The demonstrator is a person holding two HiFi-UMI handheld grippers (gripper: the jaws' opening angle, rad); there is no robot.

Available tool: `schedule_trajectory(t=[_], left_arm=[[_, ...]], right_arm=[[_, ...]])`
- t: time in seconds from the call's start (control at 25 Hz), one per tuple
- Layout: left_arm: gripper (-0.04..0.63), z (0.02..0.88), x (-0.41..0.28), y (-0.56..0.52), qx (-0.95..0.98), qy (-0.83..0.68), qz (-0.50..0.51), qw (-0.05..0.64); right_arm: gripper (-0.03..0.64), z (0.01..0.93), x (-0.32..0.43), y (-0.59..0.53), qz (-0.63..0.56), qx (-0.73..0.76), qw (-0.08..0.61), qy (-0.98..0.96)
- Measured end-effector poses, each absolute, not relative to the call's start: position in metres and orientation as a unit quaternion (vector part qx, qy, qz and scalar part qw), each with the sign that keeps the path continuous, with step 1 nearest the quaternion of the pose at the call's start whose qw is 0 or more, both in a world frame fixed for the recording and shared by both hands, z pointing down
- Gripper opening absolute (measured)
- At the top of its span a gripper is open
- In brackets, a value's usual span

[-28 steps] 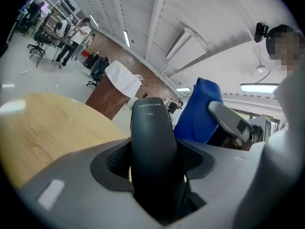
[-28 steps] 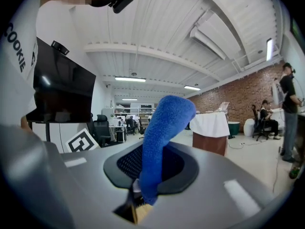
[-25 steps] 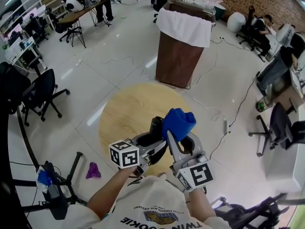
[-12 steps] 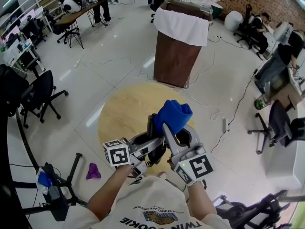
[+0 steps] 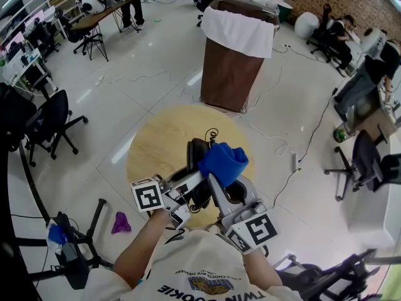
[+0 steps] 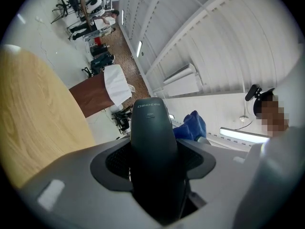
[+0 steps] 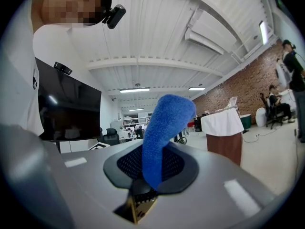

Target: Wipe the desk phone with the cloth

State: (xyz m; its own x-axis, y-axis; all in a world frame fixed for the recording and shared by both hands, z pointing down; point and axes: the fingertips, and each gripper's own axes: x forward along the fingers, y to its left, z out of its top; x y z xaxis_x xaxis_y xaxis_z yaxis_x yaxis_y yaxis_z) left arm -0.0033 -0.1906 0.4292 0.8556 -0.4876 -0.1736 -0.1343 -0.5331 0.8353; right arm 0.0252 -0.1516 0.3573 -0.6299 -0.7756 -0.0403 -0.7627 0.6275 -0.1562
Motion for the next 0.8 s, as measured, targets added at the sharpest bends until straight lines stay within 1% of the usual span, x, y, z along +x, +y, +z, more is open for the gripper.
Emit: schedule_trajectory(t=[0.16,0.36,0.44,0.52,0.68,0.8], left_arm=[[0.268,0.427,-0.001,-0.19,0.851,-0.169,-0.205,0.452],[0.268,0.428,0.004,-0.186,0.842,-0.144,-0.217,0.472],[0.268,0.43,0.001,-0.189,0.837,-0.151,-0.222,0.477],[0.268,0.433,-0.004,-0.194,0.83,-0.163,-0.226,0.483],[0.268,0.427,-0.012,-0.206,0.824,-0.174,-0.241,0.482],[0.268,0.422,-0.016,-0.212,0.824,-0.175,-0.246,0.479]], right_arm=[[0.061,0.357,0.027,-0.145,-0.064,-0.437,0.065,0.895],[0.061,0.34,0.068,-0.159,-0.064,-0.496,0.126,0.857],[0.061,0.334,0.081,-0.161,-0.06,-0.508,0.14,0.848],[0.061,0.335,0.079,-0.157,-0.062,-0.497,0.134,0.855],[0.061,0.351,0.048,-0.135,-0.067,-0.452,0.1,0.884],[0.061,0.358,0.03,-0.122,-0.072,-0.428,0.096,0.896]])
